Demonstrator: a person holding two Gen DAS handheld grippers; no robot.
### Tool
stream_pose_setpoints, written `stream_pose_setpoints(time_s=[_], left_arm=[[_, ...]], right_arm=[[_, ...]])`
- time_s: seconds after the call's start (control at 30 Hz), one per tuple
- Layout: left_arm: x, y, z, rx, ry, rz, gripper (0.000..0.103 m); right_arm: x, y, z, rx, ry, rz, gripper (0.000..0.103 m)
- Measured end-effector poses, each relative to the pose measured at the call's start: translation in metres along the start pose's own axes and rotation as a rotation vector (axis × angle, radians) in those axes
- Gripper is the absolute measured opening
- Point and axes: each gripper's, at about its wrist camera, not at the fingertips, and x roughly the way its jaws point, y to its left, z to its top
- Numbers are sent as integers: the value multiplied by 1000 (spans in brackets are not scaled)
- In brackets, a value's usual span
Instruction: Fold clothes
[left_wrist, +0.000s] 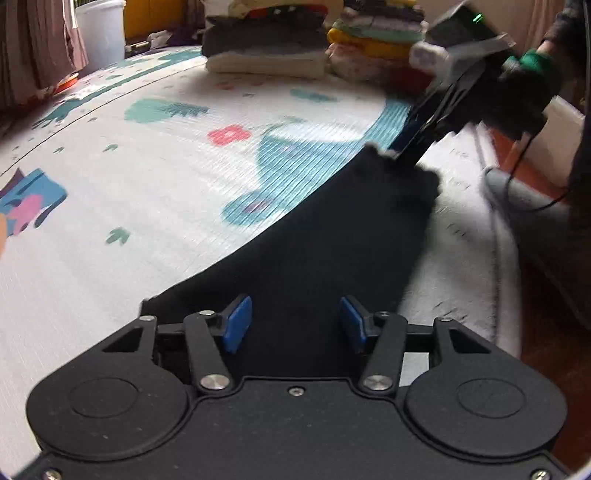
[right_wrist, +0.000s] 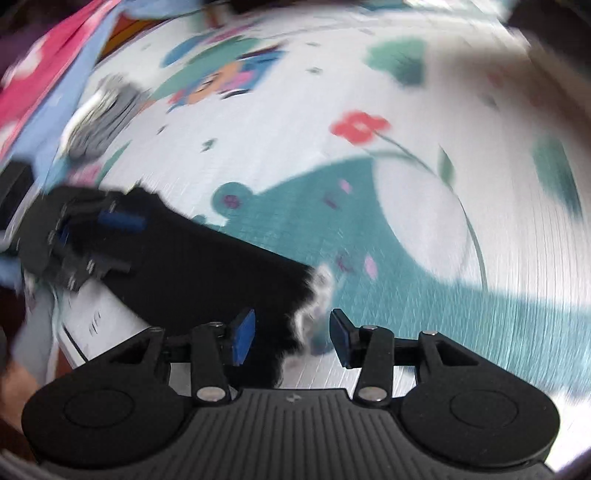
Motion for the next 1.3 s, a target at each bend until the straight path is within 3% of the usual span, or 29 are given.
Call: stream_pose_setpoints(time_s=[0.17, 0.23, 0.33, 0.37, 0.4, 0.53, 0.7, 0.77, 0.83, 0.97, 1.03, 1.1, 1.23, 1.3], left_arm=[[0, -8, 3, -43, -23, -41, 53], [5, -10, 4, -60, -17, -58, 53], [9, -15, 5, -63, -12, -78, 53], [9, -18, 6, -63, -12, -87, 53], [10, -19, 7, -65, -15, -91, 53], [12, -24, 14, -72, -24, -110, 53], [15, -34, 34, -37, -56, -139, 53], [18, -38, 42, -26, -68, -152, 53], [20, -43, 45, -19, -76, -157, 53], [25, -50, 42, -13, -57, -171, 53], [21, -47, 35, -33, -43, -128, 53], [8, -30, 23, -143, -23, -50, 53], [-57, 19, -7, -364, -67, 213, 53], [-97, 47, -28, -470, -82, 386, 53]], right_arm=[[3, -24, -19, 280, -15, 88, 47], [5, -19, -19, 284, -6, 98, 36], [11, -7, -20, 248, 13, 73, 34], [11, -7, -21, 255, 8, 69, 28], [12, -9, -22, 268, 10, 67, 14], [11, -8, -19, 246, 19, 82, 12], [11, -3, -8, 234, 68, 56, 14], [13, -3, -7, 226, 93, 19, 25], [11, -11, -10, 271, 71, 41, 39], [8, -18, -17, 325, 45, 69, 40], [8, -17, -19, 306, 36, 64, 34], [9, -18, -19, 291, 29, 53, 21], [11, -9, -19, 195, 30, 19, 18], [11, -5, -17, 147, 36, 6, 18]])
